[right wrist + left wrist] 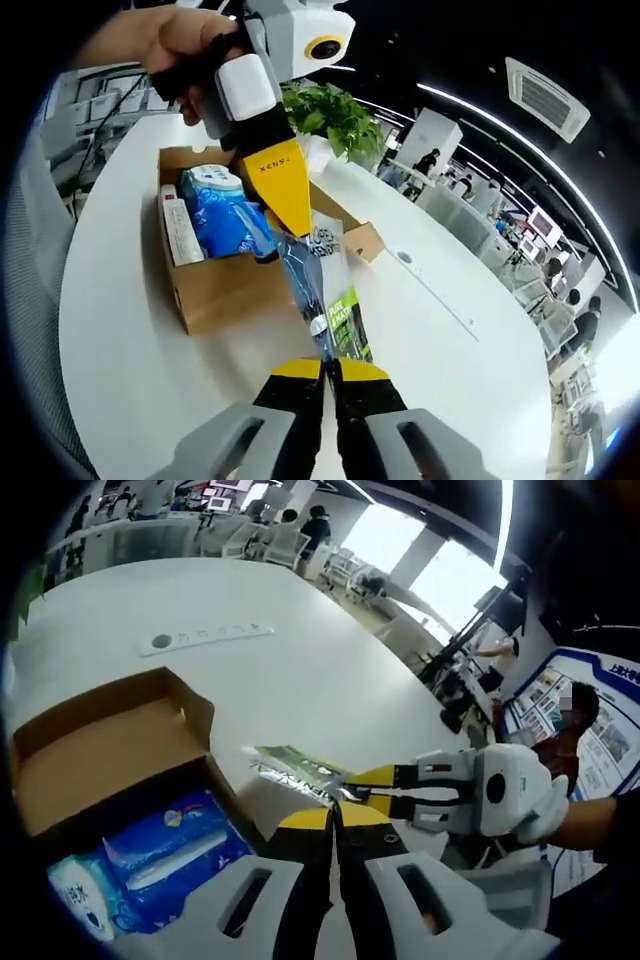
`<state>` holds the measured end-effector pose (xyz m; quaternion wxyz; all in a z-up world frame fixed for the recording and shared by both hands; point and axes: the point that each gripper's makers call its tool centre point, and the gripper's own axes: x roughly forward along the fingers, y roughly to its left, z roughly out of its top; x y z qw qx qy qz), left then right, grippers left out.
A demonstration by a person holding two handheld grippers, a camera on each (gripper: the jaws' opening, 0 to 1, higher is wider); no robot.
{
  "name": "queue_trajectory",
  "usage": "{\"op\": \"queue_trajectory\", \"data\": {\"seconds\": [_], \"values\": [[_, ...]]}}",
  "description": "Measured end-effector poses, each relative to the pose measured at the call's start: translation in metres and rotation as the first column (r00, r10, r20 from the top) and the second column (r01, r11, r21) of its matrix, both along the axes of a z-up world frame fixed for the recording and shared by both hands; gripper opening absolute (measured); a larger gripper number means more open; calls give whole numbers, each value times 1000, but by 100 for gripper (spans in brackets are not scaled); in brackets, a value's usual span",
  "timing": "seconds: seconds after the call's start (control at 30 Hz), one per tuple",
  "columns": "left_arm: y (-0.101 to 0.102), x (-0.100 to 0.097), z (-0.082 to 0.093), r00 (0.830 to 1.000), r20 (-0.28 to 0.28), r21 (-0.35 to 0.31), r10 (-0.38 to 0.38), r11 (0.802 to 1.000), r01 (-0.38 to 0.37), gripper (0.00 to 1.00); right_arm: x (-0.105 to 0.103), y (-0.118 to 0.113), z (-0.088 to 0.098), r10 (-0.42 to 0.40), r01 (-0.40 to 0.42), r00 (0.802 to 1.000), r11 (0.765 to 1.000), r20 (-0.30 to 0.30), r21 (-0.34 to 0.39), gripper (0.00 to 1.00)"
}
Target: Operate the shoe box by opening the lid, removing the specified soft item, and placing it in the target area until the item is outside and the box remains undamaged.
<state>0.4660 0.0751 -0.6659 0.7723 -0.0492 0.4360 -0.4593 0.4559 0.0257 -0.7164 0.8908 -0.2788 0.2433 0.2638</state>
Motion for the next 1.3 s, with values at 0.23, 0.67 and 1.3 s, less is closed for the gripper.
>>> {"op": "queue_trajectory", "data": {"seconds": [0.23,0.67,1.3], "values": [[0,3,-9,1000,5,15,20,1000,-20,0,-2,-2,-10,-36,36,999,999,-34,24,0],[0,5,-13,997,22,6,71,997,-71,0,-1,2,-6,-40,41,999,999,-12,28,4],[3,3,-21,996,21,25,85,996,-86,0,-5,29,-4,64,-63,998,998,22,-11,0]]}}
